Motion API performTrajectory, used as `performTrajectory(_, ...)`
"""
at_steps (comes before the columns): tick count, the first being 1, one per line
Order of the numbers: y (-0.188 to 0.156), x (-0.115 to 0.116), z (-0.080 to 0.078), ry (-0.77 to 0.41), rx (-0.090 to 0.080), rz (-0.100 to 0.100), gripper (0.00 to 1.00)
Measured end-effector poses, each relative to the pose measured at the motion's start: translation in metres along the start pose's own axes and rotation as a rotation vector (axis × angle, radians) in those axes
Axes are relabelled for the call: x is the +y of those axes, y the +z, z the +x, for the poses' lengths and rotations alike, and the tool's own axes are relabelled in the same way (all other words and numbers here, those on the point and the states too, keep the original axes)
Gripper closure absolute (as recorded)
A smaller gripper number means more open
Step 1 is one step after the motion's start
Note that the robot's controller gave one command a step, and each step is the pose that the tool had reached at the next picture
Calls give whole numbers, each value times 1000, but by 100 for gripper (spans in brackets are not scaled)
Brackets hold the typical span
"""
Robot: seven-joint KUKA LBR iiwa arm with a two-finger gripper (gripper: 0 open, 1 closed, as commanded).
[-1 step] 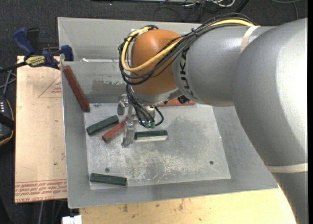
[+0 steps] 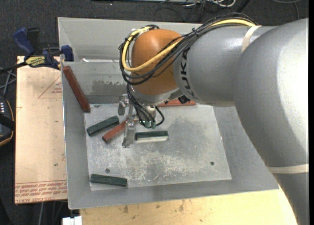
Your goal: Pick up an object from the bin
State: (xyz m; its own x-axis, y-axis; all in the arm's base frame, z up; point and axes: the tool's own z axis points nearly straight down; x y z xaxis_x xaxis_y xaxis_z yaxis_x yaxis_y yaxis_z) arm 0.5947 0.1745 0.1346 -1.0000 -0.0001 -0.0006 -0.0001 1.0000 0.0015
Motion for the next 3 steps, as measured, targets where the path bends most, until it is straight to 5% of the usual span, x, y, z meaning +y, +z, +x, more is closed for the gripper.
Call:
performTrajectory(1, 64, -13, -55, -226, -2, 0, 100)
performTrajectory(2, 64, -13, -55, -226, -2, 0, 100)
performTrajectory(3, -105, -36, -49, -153, -7, 0, 100)
